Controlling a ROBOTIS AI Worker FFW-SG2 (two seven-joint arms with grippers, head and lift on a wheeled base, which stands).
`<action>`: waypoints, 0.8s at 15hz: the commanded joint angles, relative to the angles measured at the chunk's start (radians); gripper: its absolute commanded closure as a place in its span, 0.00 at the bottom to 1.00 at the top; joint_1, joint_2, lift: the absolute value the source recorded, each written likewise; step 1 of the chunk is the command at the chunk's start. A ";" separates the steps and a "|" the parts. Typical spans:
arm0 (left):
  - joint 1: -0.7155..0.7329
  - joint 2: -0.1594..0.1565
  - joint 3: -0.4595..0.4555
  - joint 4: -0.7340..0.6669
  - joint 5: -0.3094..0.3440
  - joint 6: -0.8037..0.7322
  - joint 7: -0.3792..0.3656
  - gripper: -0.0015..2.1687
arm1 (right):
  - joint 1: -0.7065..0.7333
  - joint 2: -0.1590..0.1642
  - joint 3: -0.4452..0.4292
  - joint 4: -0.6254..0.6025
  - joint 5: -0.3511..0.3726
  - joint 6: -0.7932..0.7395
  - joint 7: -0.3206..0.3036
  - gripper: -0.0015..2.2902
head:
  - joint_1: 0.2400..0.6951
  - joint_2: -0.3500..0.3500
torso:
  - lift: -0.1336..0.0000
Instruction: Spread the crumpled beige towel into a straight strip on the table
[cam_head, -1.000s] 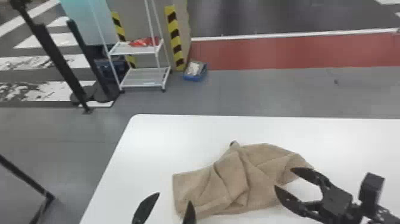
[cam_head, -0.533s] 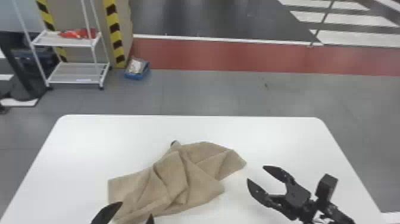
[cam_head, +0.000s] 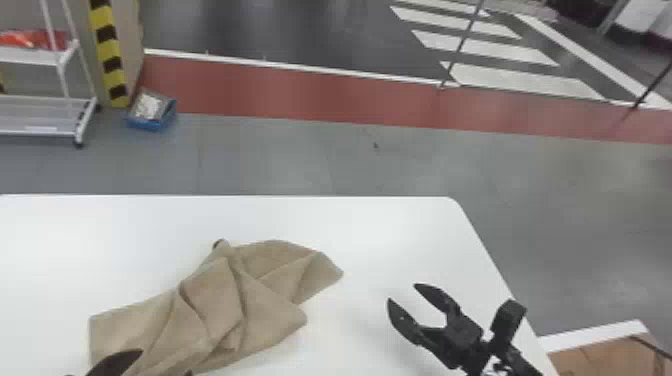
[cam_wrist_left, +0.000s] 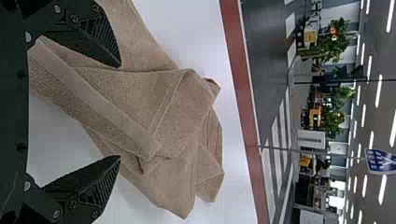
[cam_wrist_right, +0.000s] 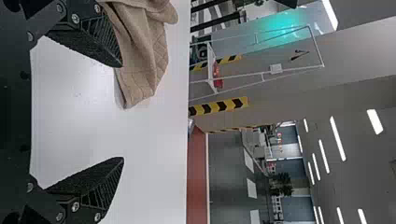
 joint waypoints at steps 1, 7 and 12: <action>-0.036 -0.001 -0.019 0.003 -0.014 0.047 0.000 0.10 | 0.003 0.000 -0.011 0.006 -0.003 0.000 0.001 0.09 | 1.00 0.05 | 1.00; -0.059 -0.001 -0.034 0.002 -0.003 0.102 -0.055 0.14 | 0.003 0.000 -0.018 0.010 -0.005 -0.003 0.003 0.09 | 1.00 0.00 | 1.00; -0.073 -0.003 -0.050 0.011 0.001 0.093 -0.063 0.34 | 0.000 0.000 -0.006 0.019 -0.002 -0.015 0.001 0.09 | 1.00 0.00 | 1.00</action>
